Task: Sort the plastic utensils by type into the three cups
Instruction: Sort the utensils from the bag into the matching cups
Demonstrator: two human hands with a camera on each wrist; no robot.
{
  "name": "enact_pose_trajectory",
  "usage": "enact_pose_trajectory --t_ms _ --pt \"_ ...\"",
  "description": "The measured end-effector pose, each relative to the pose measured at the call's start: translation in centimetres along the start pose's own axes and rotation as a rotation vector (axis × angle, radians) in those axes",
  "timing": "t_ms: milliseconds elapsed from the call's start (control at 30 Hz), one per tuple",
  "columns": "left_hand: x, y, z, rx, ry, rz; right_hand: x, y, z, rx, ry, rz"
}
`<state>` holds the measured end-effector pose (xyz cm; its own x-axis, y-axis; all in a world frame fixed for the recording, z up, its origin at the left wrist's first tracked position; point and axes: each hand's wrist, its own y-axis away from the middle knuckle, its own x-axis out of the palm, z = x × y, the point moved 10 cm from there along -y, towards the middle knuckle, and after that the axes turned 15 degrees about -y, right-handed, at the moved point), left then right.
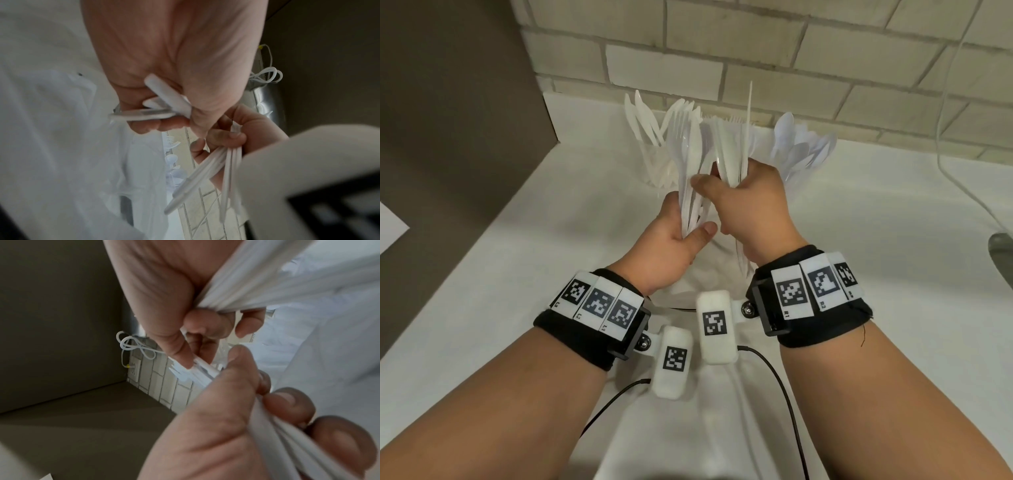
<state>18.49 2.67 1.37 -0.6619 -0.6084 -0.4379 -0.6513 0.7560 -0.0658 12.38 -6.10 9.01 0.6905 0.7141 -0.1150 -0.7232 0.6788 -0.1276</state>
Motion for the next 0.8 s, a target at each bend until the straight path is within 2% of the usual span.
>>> enact_pose_trajectory --t_ms 100,300,467,600,700,800 --pt "0.4 0.1 -0.1 0.01 0.016 0.005 0.0 -0.1 0.0 -0.012 -0.025 -0.01" --pt "0.2 0.2 -0.9 0.029 -0.071 -0.028 0.3 0.0 0.8 -0.108 0.096 -0.008" --pt "-0.2 0.5 -1.1 0.024 -0.107 -0.03 -0.9 -0.3 0.8 -0.069 -0.084 -0.063" --pt "0.0 0.8 -0.8 0.019 -0.119 -0.011 -2.2 -0.4 2.9 -0.163 -0.168 -0.127" --pt "-0.1 0.8 -0.8 0.01 -0.099 -0.008 -4.7 -0.9 5.1 -0.226 -0.336 -0.238" --pt "-0.4 1.0 -0.6 -0.025 -0.021 -0.017 -6.7 -2.7 7.0 -0.292 -0.408 -0.32"
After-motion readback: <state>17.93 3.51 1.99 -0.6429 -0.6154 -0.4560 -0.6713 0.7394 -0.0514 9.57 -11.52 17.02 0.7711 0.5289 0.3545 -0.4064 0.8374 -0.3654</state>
